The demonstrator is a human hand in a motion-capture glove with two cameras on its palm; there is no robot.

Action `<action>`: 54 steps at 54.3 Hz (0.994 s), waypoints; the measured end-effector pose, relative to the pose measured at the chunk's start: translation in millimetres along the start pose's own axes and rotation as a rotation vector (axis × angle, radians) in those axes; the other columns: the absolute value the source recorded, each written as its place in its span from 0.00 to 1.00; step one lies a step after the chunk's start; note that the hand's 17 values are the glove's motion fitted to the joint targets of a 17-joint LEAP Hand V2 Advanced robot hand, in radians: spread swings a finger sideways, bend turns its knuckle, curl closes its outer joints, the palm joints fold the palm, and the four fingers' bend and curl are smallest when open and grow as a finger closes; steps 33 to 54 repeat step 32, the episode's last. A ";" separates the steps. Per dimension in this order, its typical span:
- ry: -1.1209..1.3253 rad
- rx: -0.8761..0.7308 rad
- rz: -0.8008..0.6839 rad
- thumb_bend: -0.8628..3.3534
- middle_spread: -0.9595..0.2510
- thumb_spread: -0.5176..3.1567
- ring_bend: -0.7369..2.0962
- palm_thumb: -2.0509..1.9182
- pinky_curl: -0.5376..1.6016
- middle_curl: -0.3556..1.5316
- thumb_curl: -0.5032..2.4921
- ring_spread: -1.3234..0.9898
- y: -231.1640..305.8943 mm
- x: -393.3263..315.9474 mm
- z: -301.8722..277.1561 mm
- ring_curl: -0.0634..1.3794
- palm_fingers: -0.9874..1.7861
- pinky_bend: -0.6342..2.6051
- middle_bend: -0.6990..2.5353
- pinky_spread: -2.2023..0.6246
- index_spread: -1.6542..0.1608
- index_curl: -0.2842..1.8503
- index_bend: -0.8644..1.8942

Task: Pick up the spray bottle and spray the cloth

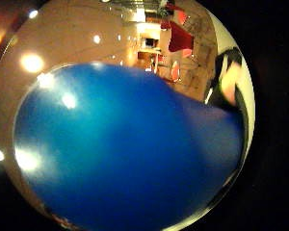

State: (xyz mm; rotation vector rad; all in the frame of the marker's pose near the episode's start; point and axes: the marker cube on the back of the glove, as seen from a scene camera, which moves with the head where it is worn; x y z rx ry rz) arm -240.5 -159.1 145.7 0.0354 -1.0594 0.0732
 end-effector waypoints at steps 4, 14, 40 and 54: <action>0.010 -0.016 -0.041 0.20 0.66 0.27 0.44 0.74 0.47 0.44 0.40 0.49 0.8 -6.8 -5.9 0.36 0.77 0.33 0.36 0.69 0.78 0.35 0.37; 0.016 -0.064 -0.110 0.19 0.64 0.34 0.41 0.72 0.47 0.43 0.38 0.49 14.0 -19.2 -38.6 0.35 0.65 0.32 0.34 0.72 0.76 0.31 0.34; -0.066 0.008 -0.180 0.20 0.64 0.38 0.40 0.69 0.44 0.43 0.34 0.50 54.5 -45.3 -155.1 0.33 0.61 0.31 0.33 0.76 0.75 0.26 0.35; -0.066 0.008 -0.180 0.20 0.64 0.38 0.40 0.69 0.44 0.43 0.34 0.50 54.5 -45.3 -155.1 0.33 0.61 0.31 0.33 0.76 0.75 0.26 0.35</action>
